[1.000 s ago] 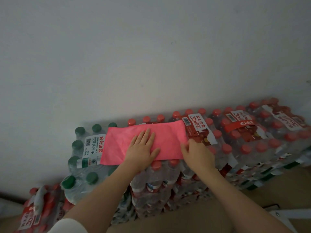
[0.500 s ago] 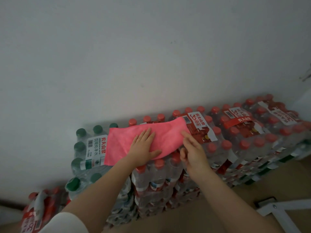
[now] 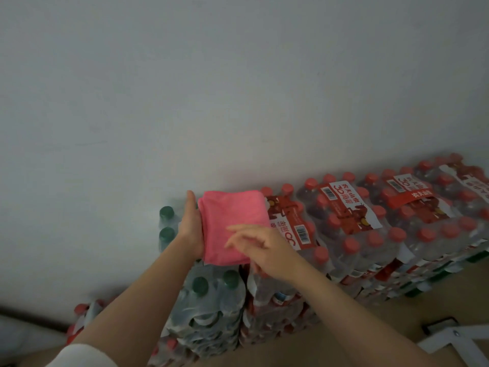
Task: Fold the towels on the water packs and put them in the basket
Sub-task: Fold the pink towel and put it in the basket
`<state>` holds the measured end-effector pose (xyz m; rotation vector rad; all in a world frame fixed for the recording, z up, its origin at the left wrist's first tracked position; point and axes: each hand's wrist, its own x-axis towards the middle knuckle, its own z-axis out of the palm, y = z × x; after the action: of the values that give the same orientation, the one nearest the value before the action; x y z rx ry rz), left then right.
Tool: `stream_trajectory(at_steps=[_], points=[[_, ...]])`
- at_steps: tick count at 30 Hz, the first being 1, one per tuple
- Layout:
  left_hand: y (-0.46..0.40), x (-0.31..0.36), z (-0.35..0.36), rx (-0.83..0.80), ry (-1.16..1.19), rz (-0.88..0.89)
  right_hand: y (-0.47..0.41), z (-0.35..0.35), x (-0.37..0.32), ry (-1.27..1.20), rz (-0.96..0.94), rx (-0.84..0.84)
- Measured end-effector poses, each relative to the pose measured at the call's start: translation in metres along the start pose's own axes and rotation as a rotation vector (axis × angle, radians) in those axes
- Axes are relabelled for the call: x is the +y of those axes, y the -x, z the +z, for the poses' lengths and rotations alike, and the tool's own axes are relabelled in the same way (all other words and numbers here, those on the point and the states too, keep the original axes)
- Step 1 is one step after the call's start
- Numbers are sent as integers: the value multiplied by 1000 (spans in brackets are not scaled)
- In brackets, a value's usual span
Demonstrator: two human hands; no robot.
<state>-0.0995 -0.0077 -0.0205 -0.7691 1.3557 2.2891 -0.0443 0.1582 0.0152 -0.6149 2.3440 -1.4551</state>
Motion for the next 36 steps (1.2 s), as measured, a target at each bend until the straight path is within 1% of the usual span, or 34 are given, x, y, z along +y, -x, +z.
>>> stream_trajectory(at_steps=[2, 3, 4, 5, 7, 8, 9, 11, 12, 13, 14, 16, 17, 20, 22, 24, 26, 29, 31, 33, 36], points=[[0, -1, -1, 38, -55, -20, -6, 2, 8, 74, 60, 259], [-1, -1, -1, 55, -91, -2, -10, 1, 13, 142, 106, 352], [0, -1, 0, 73, -116, 22, -14, 0, 20, 190, 153, 404], [0, -2, 2, 85, -128, 46, -18, -1, 27, 224, 199, 417], [2, -1, 6, 45, -98, 90, -23, 0, 39, 290, 282, 404], [2, -3, 7, 28, -147, 143, -25, 1, 42, 319, 317, 405], [-1, -5, 5, 43, -319, 248, -27, 2, 43, 336, 357, 411], [-14, -9, -8, 135, -857, 535, -29, 6, 45, 337, 437, 426], [-22, -11, -16, 194, -1078, 659, -30, 8, 47, 325, 466, 438], [-30, -11, -24, 236, -1238, 728, -32, 10, 49, 310, 492, 455], [-35, -12, -30, 253, -1353, 742, -34, 12, 51, 295, 508, 476], [-44, -14, -38, 253, -1479, 681, -37, 14, 54, 237, 539, 520], [-47, -14, -41, 251, -1493, 667, -39, 14, 53, 203, 558, 536], [-52, -8, -40, 212, -1472, 701, -40, 10, 46, 99, 628, 543], [-51, 1, -33, 162, -1400, 701, -40, 10, 44, 27, 606, 576], [-44, 12, -24, 44, -1298, 715, -35, 12, 40, -12, 491, 619], [-33, 25, -13, -170, -1177, 721, -23, 11, 30, -123, 354, 607], [-12, 40, 4, -496, -1055, 549, 2, 4, 16, -252, 196, 491], [-3, 43, 14, -632, -1047, 453, 22, -2, 13, -308, 179, 445], [4, 33, 25, -684, -1042, 369, 43, -8, 14, -378, 203, 459], [15, 0, 37, -688, -978, 227, 77, -13, 27, -571, 262, 590]])
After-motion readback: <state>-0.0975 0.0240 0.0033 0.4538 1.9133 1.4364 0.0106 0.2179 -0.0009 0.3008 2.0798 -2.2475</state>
